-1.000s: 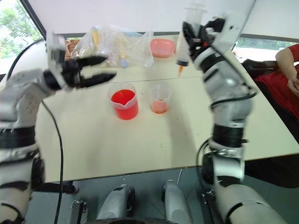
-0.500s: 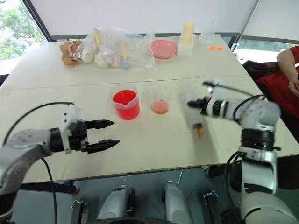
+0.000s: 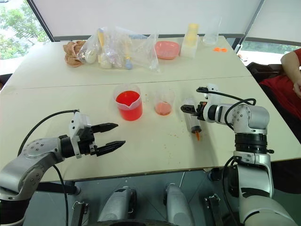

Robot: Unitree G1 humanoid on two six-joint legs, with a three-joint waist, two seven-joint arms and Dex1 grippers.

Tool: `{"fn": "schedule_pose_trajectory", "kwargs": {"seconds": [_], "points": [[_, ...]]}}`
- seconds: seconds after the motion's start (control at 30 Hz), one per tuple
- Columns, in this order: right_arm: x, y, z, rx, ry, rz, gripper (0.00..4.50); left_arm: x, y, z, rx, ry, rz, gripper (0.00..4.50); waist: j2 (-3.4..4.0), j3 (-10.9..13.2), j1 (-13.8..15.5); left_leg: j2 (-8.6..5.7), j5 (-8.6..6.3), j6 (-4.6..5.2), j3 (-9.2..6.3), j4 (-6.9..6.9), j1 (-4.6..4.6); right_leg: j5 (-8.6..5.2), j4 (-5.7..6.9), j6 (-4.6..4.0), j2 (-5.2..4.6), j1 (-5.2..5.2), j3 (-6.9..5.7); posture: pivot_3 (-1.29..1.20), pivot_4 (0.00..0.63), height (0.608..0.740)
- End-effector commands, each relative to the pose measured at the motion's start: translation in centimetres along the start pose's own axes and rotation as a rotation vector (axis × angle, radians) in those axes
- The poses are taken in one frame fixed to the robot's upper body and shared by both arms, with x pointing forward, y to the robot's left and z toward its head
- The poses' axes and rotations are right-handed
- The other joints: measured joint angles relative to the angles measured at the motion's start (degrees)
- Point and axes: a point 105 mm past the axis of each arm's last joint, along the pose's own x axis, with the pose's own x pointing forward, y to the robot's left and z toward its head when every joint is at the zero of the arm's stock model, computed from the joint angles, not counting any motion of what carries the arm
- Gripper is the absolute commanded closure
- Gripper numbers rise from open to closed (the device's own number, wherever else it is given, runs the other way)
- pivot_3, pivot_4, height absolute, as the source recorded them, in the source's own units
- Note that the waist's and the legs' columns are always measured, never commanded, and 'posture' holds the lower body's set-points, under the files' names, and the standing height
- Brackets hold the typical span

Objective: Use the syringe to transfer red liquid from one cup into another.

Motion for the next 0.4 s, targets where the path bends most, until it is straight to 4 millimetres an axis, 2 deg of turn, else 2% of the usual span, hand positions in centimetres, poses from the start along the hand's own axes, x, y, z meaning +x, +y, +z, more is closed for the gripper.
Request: {"fn": "schedule_pose_trajectory", "kwargs": {"seconds": [0.03, 0.1, 0.17, 0.23, 0.3, 0.4], "points": [[-3.8, 0.7, 2.1, -0.107, -0.106, 0.093, 0.07, -2.1, 1.5, 0.9, -0.034, -0.03, 0.094, 0.53, 0.01, 0.01, -0.01, 0.0, 0.0, 0.0, 0.0, 0.0, -0.05, 0.0, -0.01, 0.01, 0.0, -0.04, 0.0, 0.0, 0.15, 0.74], [-6.1, 0.3, 2.3, -0.16, -0.133, 0.134, 0.07, -3.6, 2.5, 1.0, -0.056, -0.034, 0.164, 0.53, 0.04, 0.03, 0.15, 0.0, 0.0, 0.0, -0.02, -0.02, -0.1, -0.02, -0.02, 0.03, -0.01, -0.09, -0.02, 0.0, 0.15, 0.74], [-7.7, -0.6, 2.6, -0.105, -0.176, 0.156, 0.07, -4.5, 3.0, 1.1, -0.076, -0.044, 0.219, 0.53, 0.03, 0.02, 0.03, 0.0, -0.01, 0.01, -0.03, -0.02, -0.1, -0.05, -0.03, 0.06, -0.01, -0.09, -0.04, 0.0, 0.15, 0.74], [-8.7, -1.1, 2.6, -0.113, -0.206, 0.165, 0.07, -5.1, 3.2, 1.1, -0.094, -0.053, 0.262, 0.53, 0.0, 0.0, -0.14, 0.0, -0.01, 0.01, -0.01, 0.0, -0.07, -0.06, -0.05, 0.04, -0.01, -0.06, -0.03, 0.0, 0.15, 0.74], [-9.7, -1.2, 2.1, -0.197, -0.261, 0.176, 0.07, -6.0, 3.3, 0.6, -0.121, -0.063, 0.333, 0.53, 0.0, 0.0, -0.2, 0.01, -0.01, 0.0, 0.0, -0.03, 0.03, -0.15, -0.06, 0.17, -0.01, 0.01, -0.03, 0.0, 0.15, 0.74], [-10.7, -2.1, 1.7, -0.336, -0.451, 0.131, 0.07, -7.0, 3.8, -0.7, -0.155, -0.072, 0.463, 0.53, 0.01, 0.0, -0.11, 0.01, -0.03, 0.02, 0.01, -0.11, 0.06, -0.16, -0.07, 0.18, -0.01, 0.03, -0.03, 0.0, 0.15, 0.74]]}}
